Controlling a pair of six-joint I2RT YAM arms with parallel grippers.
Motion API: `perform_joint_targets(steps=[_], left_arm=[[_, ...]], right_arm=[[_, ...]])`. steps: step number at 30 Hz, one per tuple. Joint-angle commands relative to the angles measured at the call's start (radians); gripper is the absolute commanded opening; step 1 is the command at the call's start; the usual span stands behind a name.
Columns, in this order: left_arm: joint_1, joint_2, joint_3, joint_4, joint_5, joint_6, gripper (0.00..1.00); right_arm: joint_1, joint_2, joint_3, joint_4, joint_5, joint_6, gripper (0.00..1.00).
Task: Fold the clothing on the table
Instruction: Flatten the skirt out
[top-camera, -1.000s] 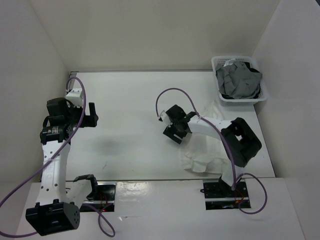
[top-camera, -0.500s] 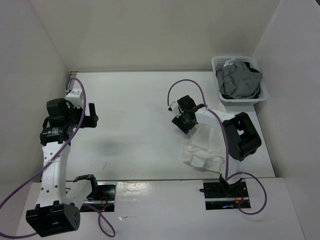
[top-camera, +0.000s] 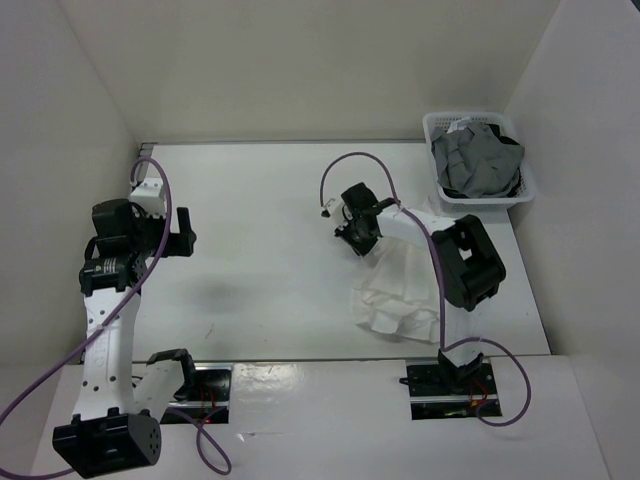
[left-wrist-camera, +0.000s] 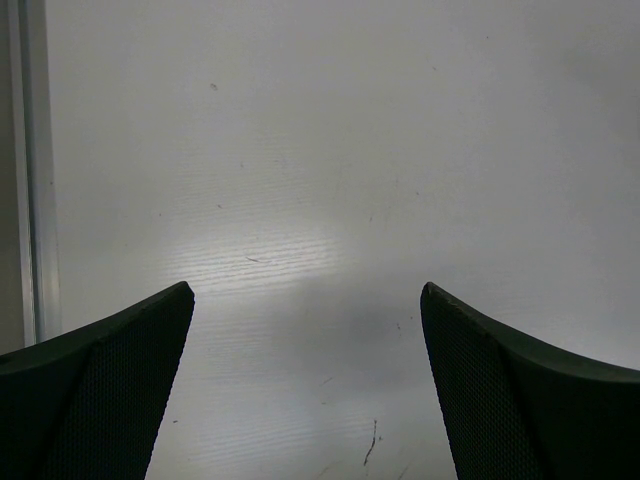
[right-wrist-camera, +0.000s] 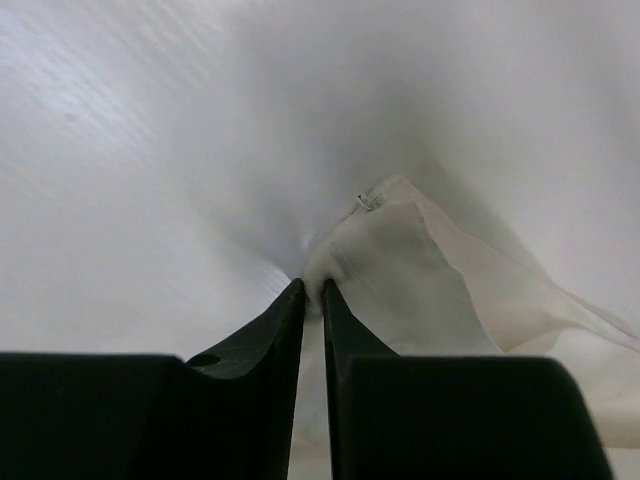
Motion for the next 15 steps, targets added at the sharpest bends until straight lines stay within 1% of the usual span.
perform_joint_targets(steps=[1,4,6,8,12,15], left_arm=[[0.004,-0.019,-0.006,0.027,-0.002,-0.008,1.0],[0.004,-0.019,-0.006,0.027,-0.002,-0.008,1.0],[0.004,-0.019,-0.006,0.027,-0.002,-0.008,1.0],[0.004,-0.019,-0.006,0.027,-0.002,-0.008,1.0],[0.004,-0.019,-0.006,0.027,-0.002,-0.008,1.0],[0.004,-0.008,-0.006,0.027,-0.002,-0.008,1.0]], right_arm=[[0.056,0.019,0.04,-0.048,-0.082,0.009,0.16],[0.102,0.028,0.067,-0.057,-0.093,0.032,0.15],[0.148,0.061,0.106,-0.057,-0.093,0.043,0.12],[0.166,0.08,0.157,-0.057,-0.104,0.058,0.09],[0.188,0.104,0.252,-0.048,-0.135,0.109,0.05],[0.197,0.132,0.333,-0.037,-0.15,0.149,0.05]])
